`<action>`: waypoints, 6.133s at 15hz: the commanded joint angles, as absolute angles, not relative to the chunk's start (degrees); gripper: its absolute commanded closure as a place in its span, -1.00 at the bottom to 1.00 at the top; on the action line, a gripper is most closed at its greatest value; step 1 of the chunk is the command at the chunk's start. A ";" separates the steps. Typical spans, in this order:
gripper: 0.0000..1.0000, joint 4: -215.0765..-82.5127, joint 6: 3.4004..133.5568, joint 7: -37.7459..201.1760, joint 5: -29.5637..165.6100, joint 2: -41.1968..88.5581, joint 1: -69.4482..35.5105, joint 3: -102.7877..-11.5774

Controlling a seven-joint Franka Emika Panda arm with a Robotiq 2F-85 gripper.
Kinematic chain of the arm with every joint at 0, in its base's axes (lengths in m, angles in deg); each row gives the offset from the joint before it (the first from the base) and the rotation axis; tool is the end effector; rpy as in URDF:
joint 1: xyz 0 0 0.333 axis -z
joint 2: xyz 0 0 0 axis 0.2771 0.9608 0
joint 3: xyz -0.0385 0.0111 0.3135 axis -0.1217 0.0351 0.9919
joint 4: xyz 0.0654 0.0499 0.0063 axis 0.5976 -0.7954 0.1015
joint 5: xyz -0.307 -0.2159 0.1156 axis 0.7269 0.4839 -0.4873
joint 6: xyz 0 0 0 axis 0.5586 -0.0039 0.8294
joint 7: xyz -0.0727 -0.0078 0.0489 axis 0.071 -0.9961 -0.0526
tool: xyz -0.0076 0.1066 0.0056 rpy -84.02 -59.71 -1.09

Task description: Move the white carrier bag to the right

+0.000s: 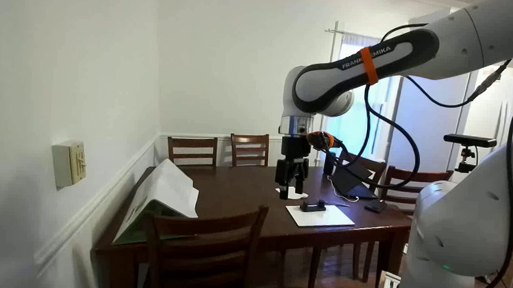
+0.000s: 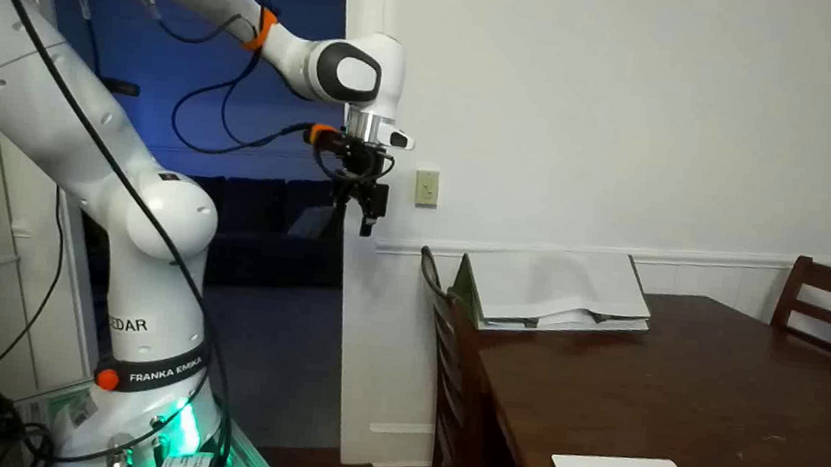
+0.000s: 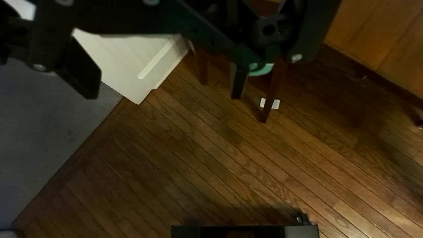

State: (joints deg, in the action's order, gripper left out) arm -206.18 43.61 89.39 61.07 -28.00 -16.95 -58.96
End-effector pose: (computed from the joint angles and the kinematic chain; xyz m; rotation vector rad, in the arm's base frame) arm 0.3462 -0.0243 0.4392 -3.0109 0.0558 0.1216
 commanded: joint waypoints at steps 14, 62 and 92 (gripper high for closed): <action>-1.00 -194.46 58.24 78.79 55.36 -10.80 -11.18 -60.72; -1.00 -134.42 98.89 57.25 61.79 56.69 -30.58 -63.67; 0.85 -149.96 98.63 29.20 67.62 51.62 -36.90 -98.74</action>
State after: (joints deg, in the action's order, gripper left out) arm -143.22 98.23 31.21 64.78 55.42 -35.66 -94.77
